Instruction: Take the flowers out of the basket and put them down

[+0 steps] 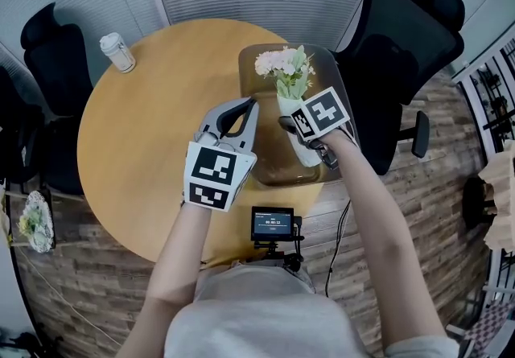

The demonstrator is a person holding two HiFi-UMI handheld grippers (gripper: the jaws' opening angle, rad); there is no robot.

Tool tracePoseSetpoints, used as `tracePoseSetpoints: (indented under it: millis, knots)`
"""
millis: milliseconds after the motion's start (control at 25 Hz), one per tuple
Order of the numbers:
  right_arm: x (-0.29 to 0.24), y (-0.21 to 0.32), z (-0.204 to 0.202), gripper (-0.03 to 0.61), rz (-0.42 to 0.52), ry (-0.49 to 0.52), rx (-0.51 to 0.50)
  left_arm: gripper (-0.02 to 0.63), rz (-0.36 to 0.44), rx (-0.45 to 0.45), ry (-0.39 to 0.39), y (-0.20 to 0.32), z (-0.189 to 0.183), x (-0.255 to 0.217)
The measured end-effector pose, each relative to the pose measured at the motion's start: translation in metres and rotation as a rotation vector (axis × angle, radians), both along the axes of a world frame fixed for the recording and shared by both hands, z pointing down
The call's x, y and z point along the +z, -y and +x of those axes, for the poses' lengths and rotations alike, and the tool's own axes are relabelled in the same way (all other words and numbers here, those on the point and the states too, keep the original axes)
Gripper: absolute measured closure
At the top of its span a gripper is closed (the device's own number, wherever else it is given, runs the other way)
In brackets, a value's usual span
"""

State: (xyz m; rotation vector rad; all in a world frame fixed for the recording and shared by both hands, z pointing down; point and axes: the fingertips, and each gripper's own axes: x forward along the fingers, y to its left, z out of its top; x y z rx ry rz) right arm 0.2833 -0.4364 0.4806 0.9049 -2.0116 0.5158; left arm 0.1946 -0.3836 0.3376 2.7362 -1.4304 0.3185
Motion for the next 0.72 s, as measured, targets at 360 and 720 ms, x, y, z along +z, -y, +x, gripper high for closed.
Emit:
tracePoseSetpoints:
  millis: [360,720]
  knots:
    - [-0.035,0.002,-0.001,0.242,0.111,0.043,-0.002,0.611,0.007,-0.029,-0.007,-0.005,-0.004,0.000]
    - [-0.081,-0.004,-0.010,0.242,0.231,0.091,0.049,0.611,0.013,-0.001,-0.004,-0.025,-0.018,0.001]
